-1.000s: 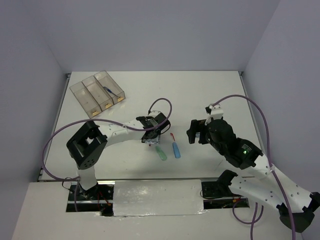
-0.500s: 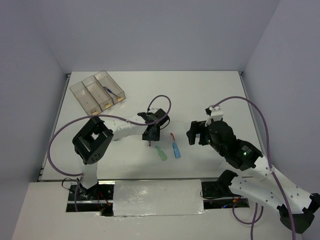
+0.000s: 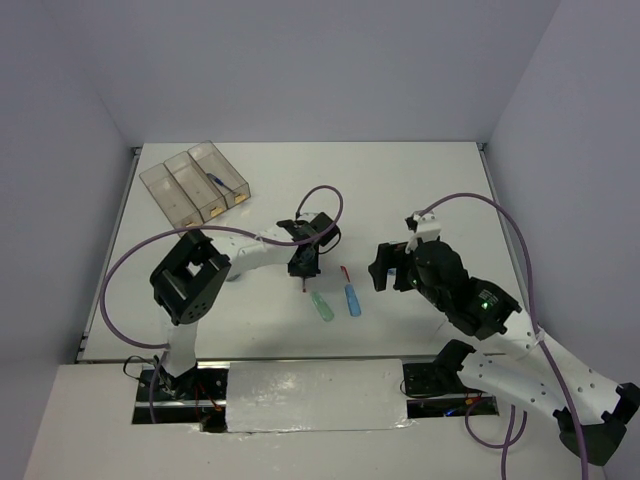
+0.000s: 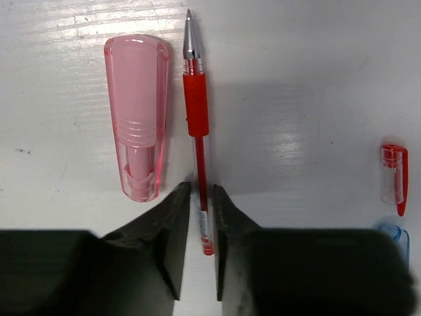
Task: Sort the stationery into containers
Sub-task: Pick up the pen from the center of the board, then close the pen cap on the pen.
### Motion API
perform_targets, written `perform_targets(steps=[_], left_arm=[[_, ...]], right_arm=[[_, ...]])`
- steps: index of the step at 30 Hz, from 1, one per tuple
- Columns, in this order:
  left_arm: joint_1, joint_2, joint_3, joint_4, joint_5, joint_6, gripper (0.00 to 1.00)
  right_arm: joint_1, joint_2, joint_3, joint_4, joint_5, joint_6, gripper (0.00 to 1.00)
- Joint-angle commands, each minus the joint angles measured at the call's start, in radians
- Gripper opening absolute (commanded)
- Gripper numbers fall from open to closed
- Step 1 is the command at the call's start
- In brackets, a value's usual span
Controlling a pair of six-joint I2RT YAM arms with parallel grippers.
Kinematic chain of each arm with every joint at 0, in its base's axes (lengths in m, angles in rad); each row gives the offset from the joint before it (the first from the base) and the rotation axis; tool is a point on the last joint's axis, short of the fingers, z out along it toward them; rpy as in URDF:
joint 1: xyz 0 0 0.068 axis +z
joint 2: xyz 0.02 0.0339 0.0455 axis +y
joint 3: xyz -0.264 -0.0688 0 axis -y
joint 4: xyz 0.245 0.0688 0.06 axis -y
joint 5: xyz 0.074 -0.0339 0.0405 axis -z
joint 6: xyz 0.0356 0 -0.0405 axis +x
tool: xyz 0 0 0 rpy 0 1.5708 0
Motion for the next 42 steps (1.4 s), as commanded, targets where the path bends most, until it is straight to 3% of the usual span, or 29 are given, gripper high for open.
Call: perform_targets(steps=[1, 3, 4, 5, 13, 20, 22, 26, 31, 37, 42], left_arm=[[0.006, 0.009, -0.018, -0.009, 0.006, 0.013, 0.27], [0.006, 0.003, -0.035, 0.011, 0.021, 0.023, 0.17], [0.006, 0.003, -0.049, 0.019, 0.028, 0.026, 0.02], [0.006, 0.004, -0.054, 0.024, 0.035, 0.030, 0.00], [0.006, -0.115, -0.083, 0.112, 0.068, 0.104, 0.00], [0.007, -0.379, -0.092, 0.142, 0.054, 0.167, 0.00], [0.006, -0.465, -0.104, 0.126, 0.046, 0.167, 0.00], [0.006, -0.629, -0.130, 0.036, -0.033, 0.184, 0.00], [0.006, -0.804, -0.184, -0.062, -0.072, 0.254, 0.00], [0.006, -1.031, -0.255, -0.182, -0.132, 0.329, 0.00], [0.006, -1.146, -0.368, -0.125, -0.109, 0.340, 0.00]], right_arm=[[0.001, 0.000, -0.010, 0.067, -0.018, -0.010, 0.94], [0.001, 0.001, -0.010, 0.080, -0.031, -0.012, 0.94], [0.001, 0.004, -0.010, 0.087, -0.041, -0.012, 0.94], [0.001, 0.016, -0.012, 0.093, -0.048, -0.013, 0.94], [-0.169, 0.173, -0.029, 0.232, -0.291, -0.036, 0.91], [-0.173, 0.490, 0.076, 0.258, -0.282, -0.074, 0.83], [-0.171, 0.556, 0.094, 0.278, -0.290, -0.071, 0.77], [-0.163, 0.745, 0.143, 0.291, -0.270, -0.074, 0.71], [-0.145, 0.923, 0.235, 0.278, -0.252, -0.081, 0.71], [-0.127, 1.049, 0.292, 0.271, -0.246, -0.085, 0.58], [-0.117, 1.083, 0.317, 0.245, -0.221, -0.079, 0.56]])
